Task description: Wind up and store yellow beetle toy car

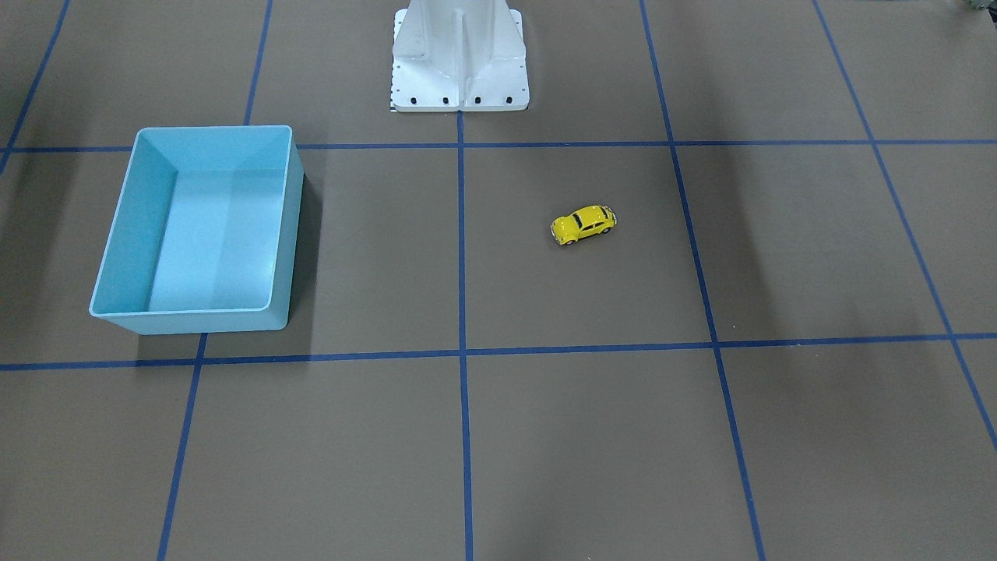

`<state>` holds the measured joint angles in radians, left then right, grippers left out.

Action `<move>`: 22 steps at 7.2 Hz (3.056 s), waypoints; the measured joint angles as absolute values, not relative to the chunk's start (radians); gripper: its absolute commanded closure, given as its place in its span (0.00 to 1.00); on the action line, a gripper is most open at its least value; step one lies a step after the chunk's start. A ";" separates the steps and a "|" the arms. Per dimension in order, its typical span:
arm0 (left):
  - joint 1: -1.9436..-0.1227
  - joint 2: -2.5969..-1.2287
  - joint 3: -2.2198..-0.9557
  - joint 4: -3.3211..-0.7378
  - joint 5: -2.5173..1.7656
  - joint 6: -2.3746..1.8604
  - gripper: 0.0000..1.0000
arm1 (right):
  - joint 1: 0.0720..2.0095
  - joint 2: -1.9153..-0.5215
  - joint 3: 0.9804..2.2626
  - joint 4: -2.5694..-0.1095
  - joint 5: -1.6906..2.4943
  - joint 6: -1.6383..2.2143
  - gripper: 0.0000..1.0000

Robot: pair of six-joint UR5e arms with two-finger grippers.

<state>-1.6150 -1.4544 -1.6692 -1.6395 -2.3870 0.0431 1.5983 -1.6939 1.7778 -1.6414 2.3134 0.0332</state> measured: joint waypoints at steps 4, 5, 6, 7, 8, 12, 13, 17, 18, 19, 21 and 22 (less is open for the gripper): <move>-1.562 -1.456 -1.722 -1.633 -2.390 0.037 0.00 | 1.597 -1.688 1.771 -1.641 2.312 0.034 0.00; -1.550 -1.453 -1.739 -1.629 -2.392 0.035 0.00 | 1.597 -1.688 1.769 -1.641 2.312 0.035 0.00; -1.533 -1.451 -1.768 -1.614 -2.393 0.032 0.00 | 1.597 -1.687 1.769 -1.641 2.312 0.036 0.00; -1.512 -1.453 -1.798 -1.594 -2.393 0.030 0.00 | 1.597 -1.687 1.769 -1.641 2.312 0.036 0.00; -1.485 -1.455 -1.829 -1.584 -2.390 0.030 0.00 | 1.597 -1.687 1.769 -1.641 2.312 0.035 0.00; -1.242 -1.519 -1.931 -1.580 -2.330 0.029 0.00 | 1.597 -1.686 1.768 -1.641 2.313 0.036 0.00; -1.174 -1.550 -1.949 -1.577 -2.305 0.029 0.00 | 1.597 -1.686 1.767 -1.641 2.313 0.036 0.00; -0.853 -1.757 -2.035 -1.444 -2.154 0.029 0.00 | 1.597 -1.688 1.767 -1.642 2.315 0.032 0.00; -0.768 -1.814 -2.045 -1.404 -2.077 0.030 0.00 | 1.597 -1.689 1.767 -1.642 2.315 0.032 0.00; -0.684 -1.874 -2.045 -1.350 -1.984 0.032 0.00 | 1.597 -1.689 1.768 -1.641 2.315 0.032 0.00; -0.569 -1.968 -2.033 -1.224 -1.813 0.036 0.00 | 1.597 -1.689 1.769 -1.641 2.314 0.032 0.00; -0.543 -2.008 -2.021 -1.181 -1.741 0.040 0.00 | 1.597 -1.689 1.769 -1.641 2.314 0.032 0.00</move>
<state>-0.5429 -2.0078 -2.0210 -1.1808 -1.7414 0.0396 1.5969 -1.6890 1.7691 -1.6414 2.3138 0.0322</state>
